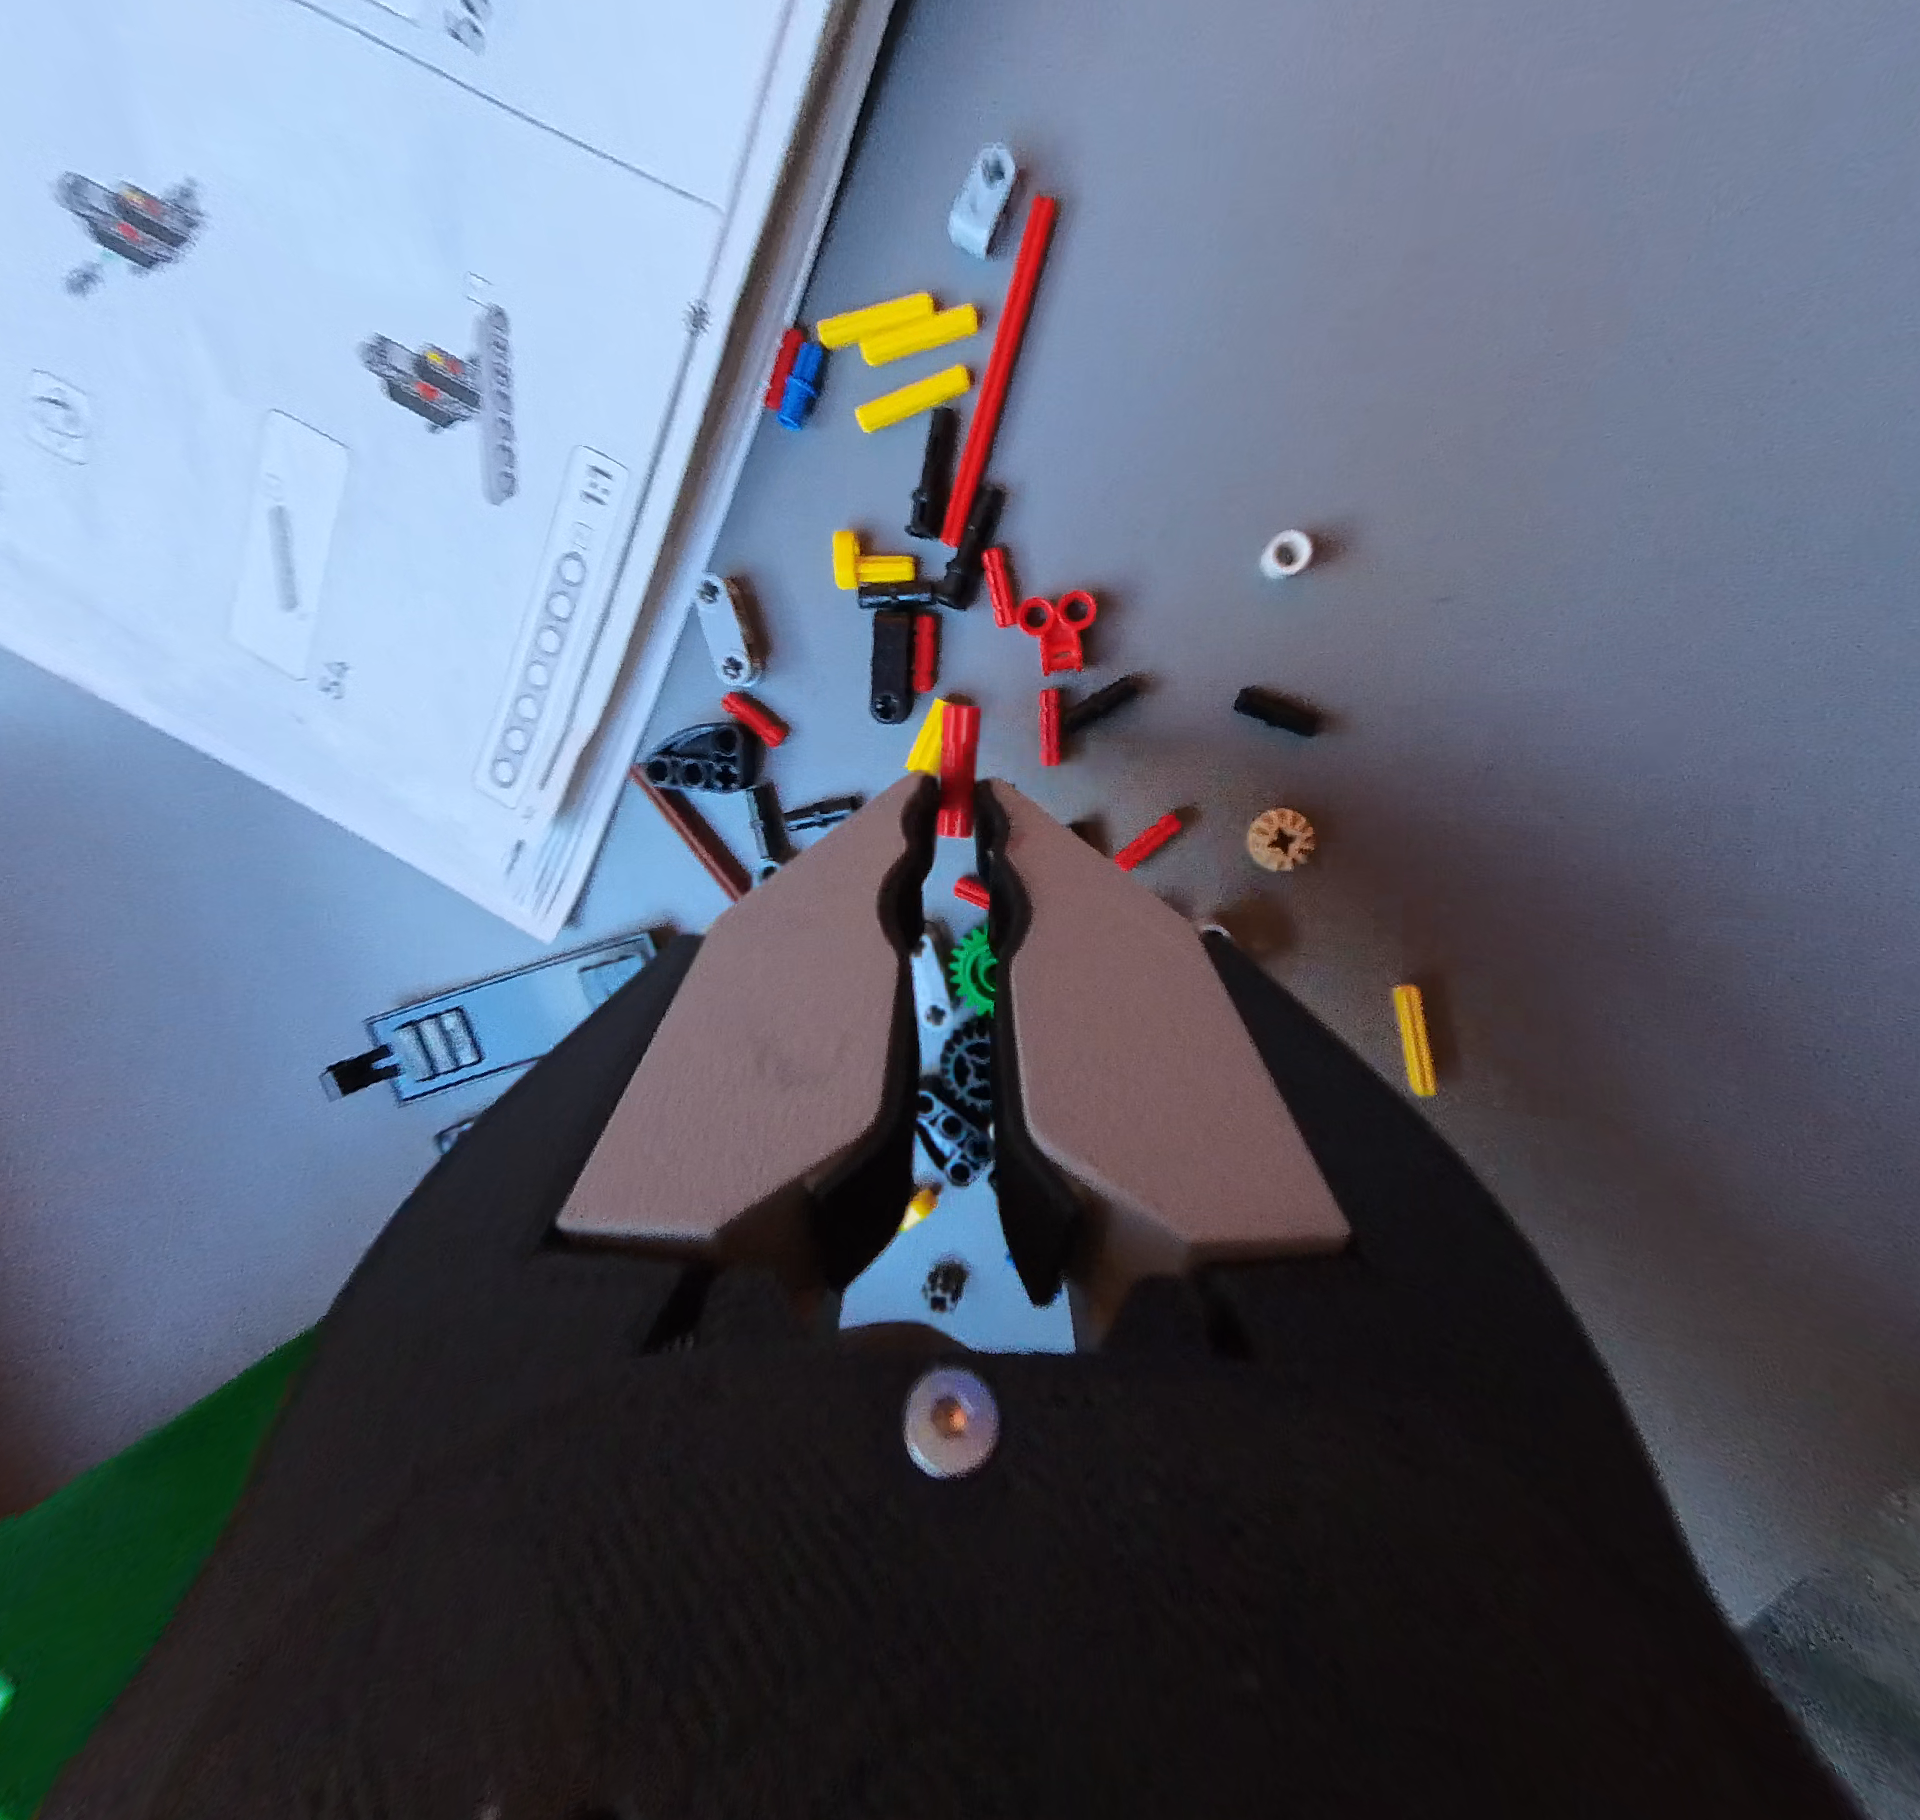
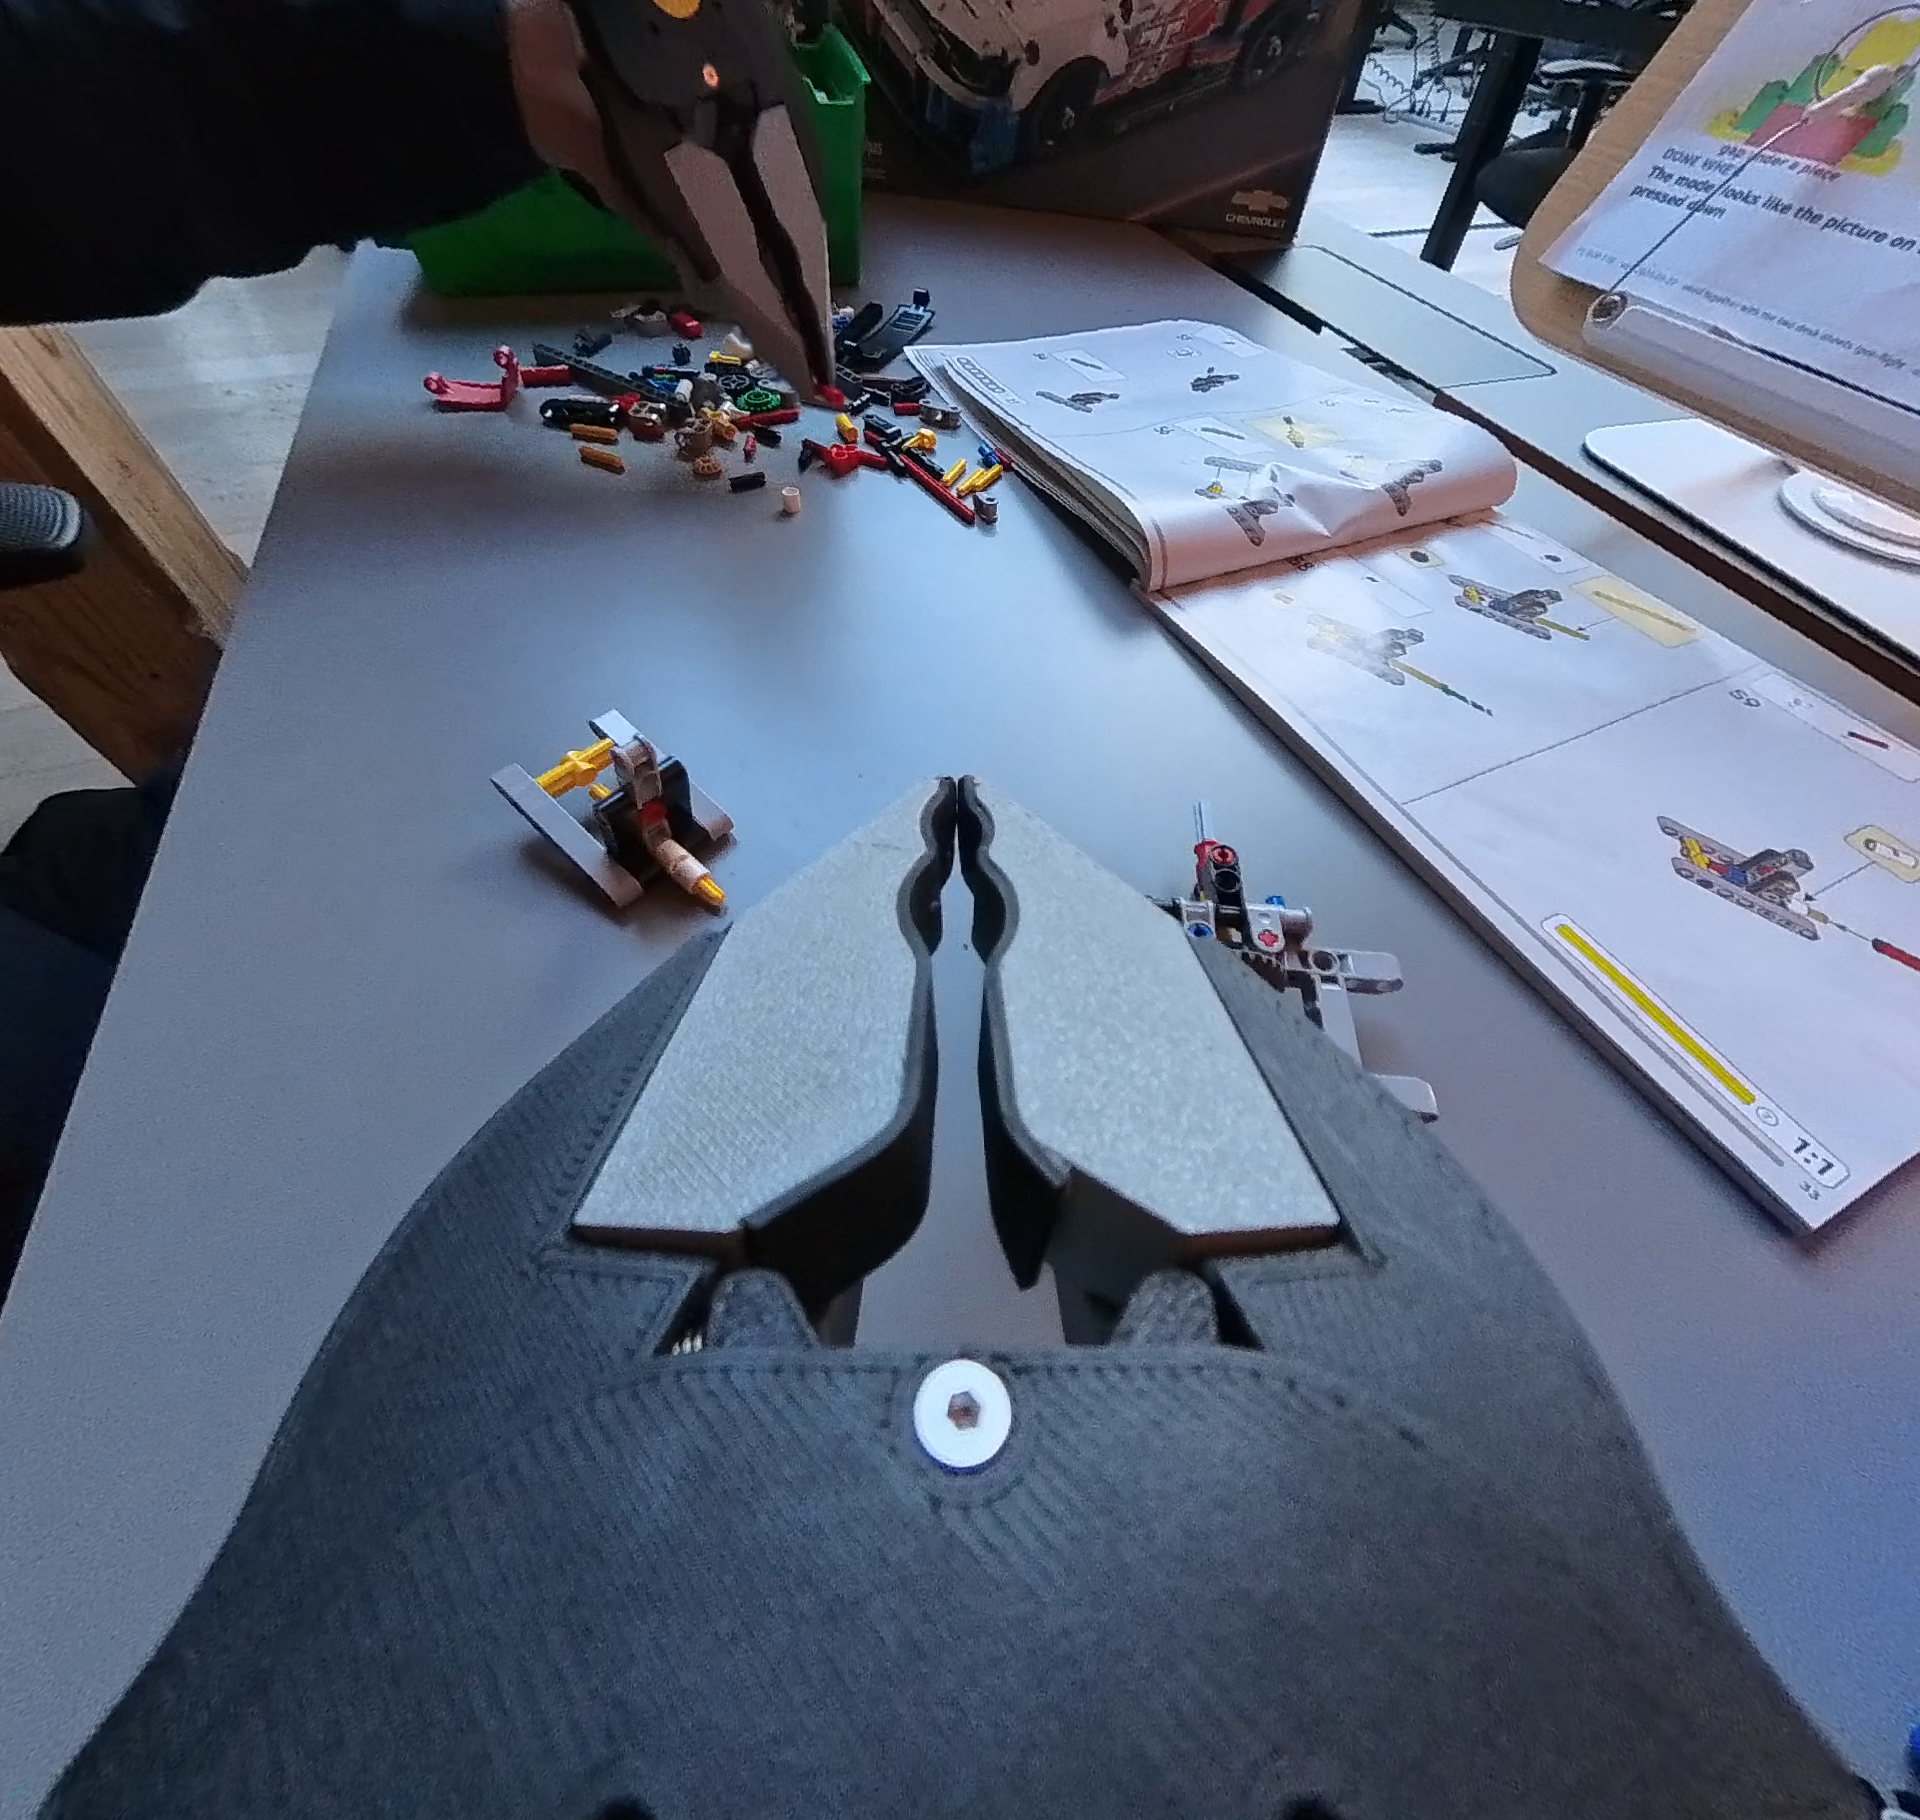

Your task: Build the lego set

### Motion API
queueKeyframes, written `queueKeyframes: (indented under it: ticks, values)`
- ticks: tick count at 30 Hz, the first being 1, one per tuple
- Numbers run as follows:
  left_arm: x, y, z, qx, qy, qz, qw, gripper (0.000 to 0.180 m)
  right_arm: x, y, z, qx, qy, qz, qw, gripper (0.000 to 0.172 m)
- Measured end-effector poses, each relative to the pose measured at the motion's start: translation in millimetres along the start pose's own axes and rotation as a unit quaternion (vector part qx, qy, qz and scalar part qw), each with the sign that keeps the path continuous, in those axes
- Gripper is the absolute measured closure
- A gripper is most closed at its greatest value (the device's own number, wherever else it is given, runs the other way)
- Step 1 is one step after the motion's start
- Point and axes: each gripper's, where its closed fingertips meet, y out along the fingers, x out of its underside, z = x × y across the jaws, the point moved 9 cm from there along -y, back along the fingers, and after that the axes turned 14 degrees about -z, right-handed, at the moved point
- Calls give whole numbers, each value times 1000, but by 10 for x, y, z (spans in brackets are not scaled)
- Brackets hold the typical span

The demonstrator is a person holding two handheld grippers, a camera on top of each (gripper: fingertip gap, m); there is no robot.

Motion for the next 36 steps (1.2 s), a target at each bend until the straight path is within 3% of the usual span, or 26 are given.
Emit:
queueKeyframes:
  ticks: [4,10,15,19,28,36]
  values:
    - [-157,-285,154,-43,10,57,997,177,-15,-2,-27,-5,-7,1,1000,172]
    - [-881,-720,854,-85,116,178,974,177,-56,-21,-79,-24,-17,21,999,172]
    - [-1473,-717,1475,-60,198,239,949,177,-121,-79,-173,-48,-38,56,997,168]
    - [-1771,-662,1648,-76,216,253,940,177,-164,-130,-245,-29,-76,72,994,164]
    - [-1884,-520,1870,-99,252,242,932,177,-167,-168,-339,28,-148,58,987,163]
    - [-1871,-509,1977,-76,275,216,934,177,-147,-46,-491,61,-217,23,974,161]
